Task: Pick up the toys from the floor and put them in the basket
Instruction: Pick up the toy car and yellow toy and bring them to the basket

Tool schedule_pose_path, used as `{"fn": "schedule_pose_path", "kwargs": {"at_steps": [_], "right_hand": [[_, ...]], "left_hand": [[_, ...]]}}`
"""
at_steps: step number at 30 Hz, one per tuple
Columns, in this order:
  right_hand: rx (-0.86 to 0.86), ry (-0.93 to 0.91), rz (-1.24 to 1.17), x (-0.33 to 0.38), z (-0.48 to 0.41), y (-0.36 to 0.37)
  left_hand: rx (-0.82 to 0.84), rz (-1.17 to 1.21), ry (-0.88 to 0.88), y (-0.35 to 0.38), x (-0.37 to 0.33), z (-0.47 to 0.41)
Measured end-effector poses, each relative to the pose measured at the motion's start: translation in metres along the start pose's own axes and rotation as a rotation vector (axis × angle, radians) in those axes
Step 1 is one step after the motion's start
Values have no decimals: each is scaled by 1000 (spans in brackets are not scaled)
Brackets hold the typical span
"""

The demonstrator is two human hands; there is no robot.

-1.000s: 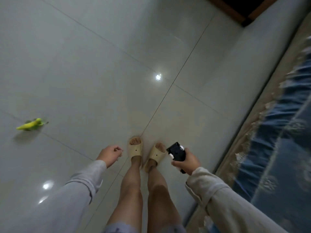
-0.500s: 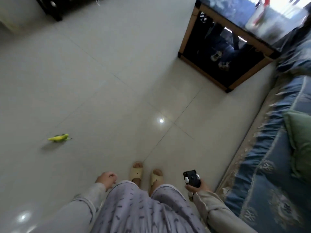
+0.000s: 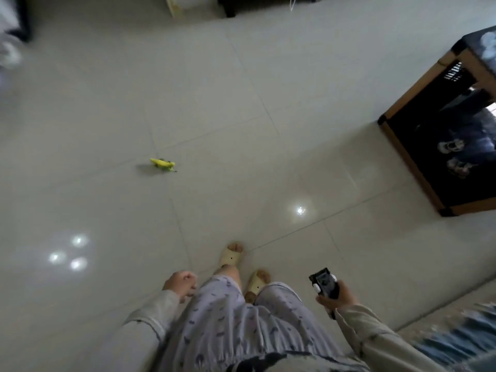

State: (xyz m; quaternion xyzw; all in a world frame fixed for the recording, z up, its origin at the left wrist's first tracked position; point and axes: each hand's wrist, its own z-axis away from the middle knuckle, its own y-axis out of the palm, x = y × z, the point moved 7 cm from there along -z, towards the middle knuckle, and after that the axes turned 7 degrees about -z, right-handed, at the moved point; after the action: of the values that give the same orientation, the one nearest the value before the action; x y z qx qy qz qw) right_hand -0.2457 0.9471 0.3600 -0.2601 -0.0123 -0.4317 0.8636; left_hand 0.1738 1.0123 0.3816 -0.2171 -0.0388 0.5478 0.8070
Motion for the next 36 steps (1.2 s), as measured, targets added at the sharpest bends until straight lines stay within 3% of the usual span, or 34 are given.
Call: {"fn": "schedule_pose_path", "kwargs": {"at_steps": [2, 5, 8, 14, 18, 23, 30, 36], "right_hand": [[63, -17, 139, 19, 0, 3], [56, -35, 131, 55, 4, 9], [74, -98, 112, 104, 10, 21], [123, -234, 338, 210, 0, 51], [100, -234, 423, 270, -12, 68], [111, -138, 297, 317, -23, 87], [52, -119, 294, 379, -35, 101], [78, -116, 298, 446, -53, 120]], "left_hand": [[-15, -35, -48, 9, 29, 3], [-18, -110, -134, 15, 67, 10], [23, -51, -198, 16, 93, 6], [36, 117, -209, -1, 101, -22], [41, 218, -229, -53, 90, -48], [-20, 503, -226, -153, 55, -80], [-133, 434, -108, -298, -17, -124], [-102, 453, -98, -331, -38, -149]]}}
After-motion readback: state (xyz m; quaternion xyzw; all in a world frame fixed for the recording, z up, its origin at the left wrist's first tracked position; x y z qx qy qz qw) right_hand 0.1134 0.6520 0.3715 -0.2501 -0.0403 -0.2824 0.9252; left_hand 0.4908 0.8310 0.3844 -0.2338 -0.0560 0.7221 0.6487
